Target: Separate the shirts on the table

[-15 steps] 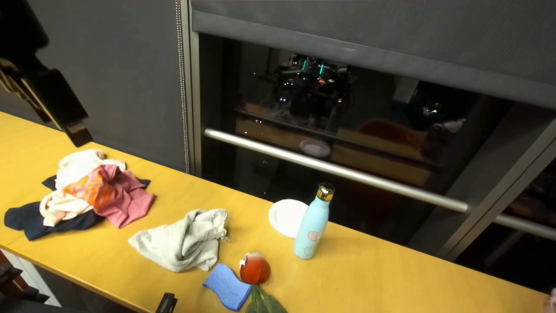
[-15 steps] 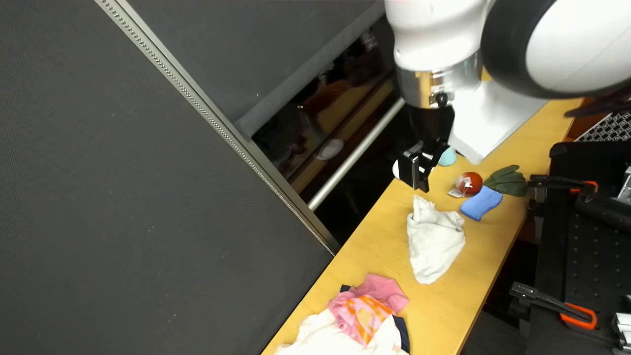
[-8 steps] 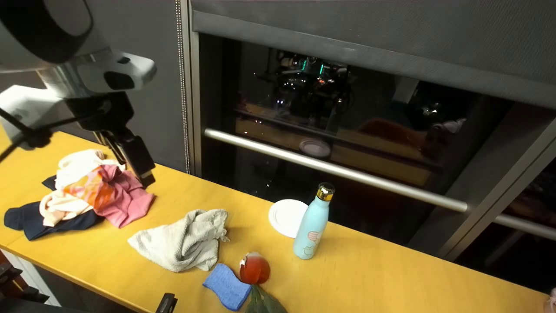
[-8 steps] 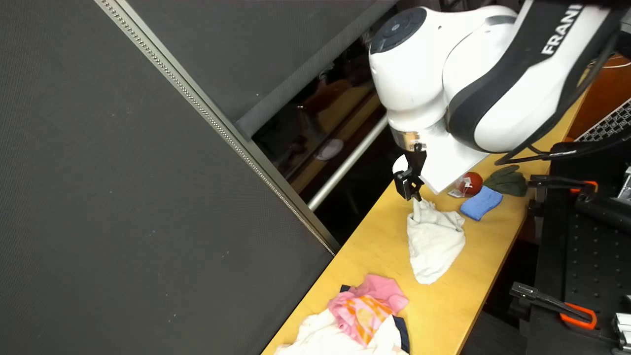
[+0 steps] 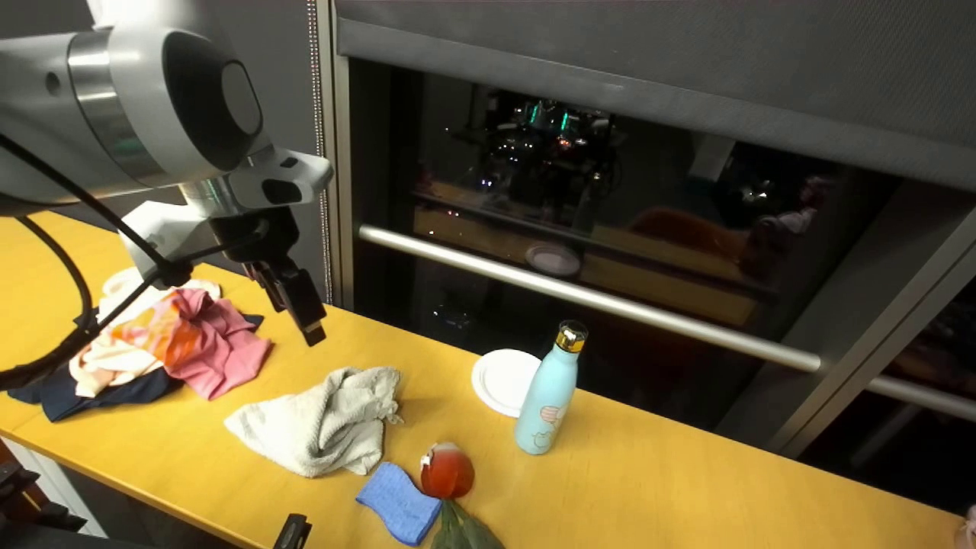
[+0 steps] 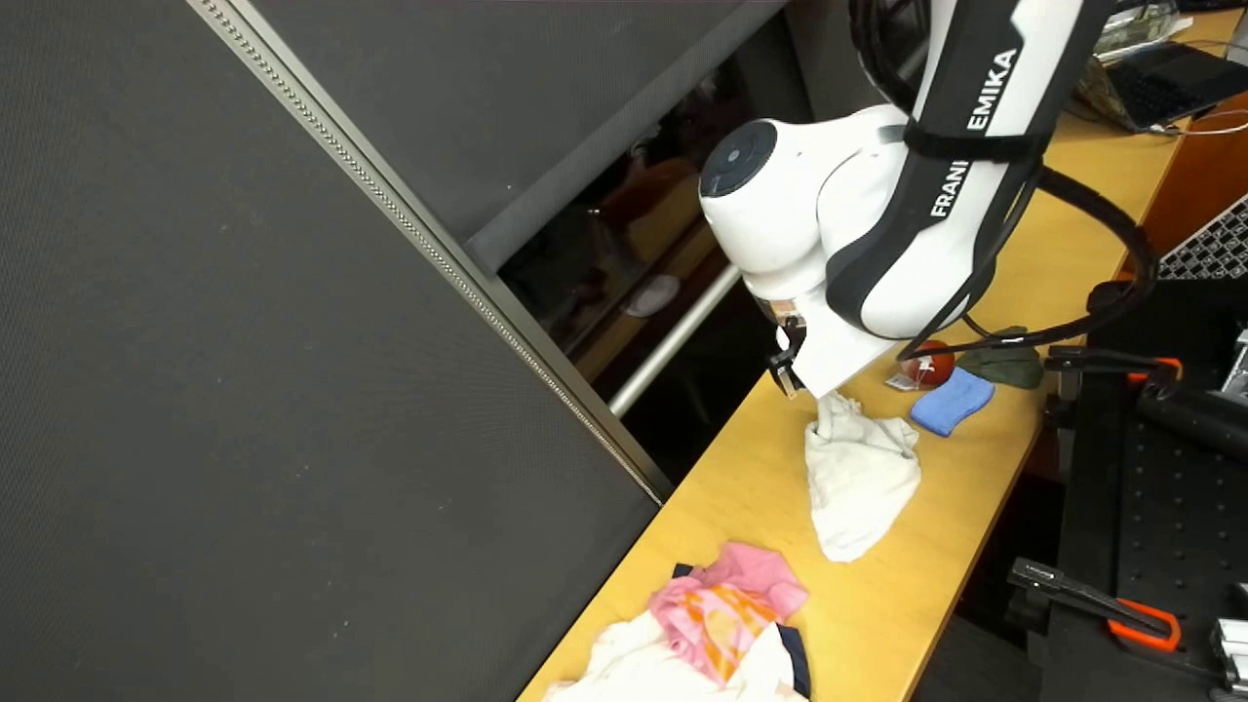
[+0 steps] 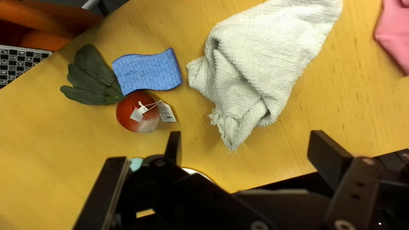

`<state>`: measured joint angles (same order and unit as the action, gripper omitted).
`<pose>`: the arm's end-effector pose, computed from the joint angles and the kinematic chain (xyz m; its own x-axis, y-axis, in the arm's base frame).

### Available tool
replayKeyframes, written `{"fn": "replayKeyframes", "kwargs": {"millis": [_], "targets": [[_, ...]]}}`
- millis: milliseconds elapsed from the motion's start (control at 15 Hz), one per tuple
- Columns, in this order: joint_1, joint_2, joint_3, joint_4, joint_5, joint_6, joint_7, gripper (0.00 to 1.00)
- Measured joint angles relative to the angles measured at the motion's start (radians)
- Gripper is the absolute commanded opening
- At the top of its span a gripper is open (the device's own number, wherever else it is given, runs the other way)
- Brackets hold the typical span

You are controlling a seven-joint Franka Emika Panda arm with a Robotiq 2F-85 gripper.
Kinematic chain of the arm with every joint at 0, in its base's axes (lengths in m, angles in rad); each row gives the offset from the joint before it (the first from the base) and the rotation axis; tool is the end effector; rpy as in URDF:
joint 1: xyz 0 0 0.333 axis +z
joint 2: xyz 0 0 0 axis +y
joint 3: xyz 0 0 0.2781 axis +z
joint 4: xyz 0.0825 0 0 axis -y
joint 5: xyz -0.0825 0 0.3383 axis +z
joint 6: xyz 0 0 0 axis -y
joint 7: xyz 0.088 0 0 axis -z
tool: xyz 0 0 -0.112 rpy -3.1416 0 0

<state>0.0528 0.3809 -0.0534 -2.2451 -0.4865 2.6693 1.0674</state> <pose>0.5086 0.0118 0.1972 0.7966 -0.5669 0.2100 -0.5977 -0.7906 0.1333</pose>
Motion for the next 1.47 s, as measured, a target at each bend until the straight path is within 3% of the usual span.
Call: {"fn": "replayKeyframes", "kwargs": {"millis": [267,533,800,1000,1200,1467], "targets": [[0.059,0.001,-0.031,0.008,0.009,0.040,0.057,1.00],[0.136,0.099,-0.076,0.011,0.040,0.273,0.150,1.00],[0.129,0.223,-0.080,0.015,0.047,0.485,0.168,1.00],[0.098,0.309,-0.081,0.041,0.047,0.549,0.167,1.00],[0.077,0.404,-0.081,0.102,0.248,0.549,0.008,1.00],[0.072,0.564,-0.081,0.291,0.458,0.477,-0.145,1.00]]}}
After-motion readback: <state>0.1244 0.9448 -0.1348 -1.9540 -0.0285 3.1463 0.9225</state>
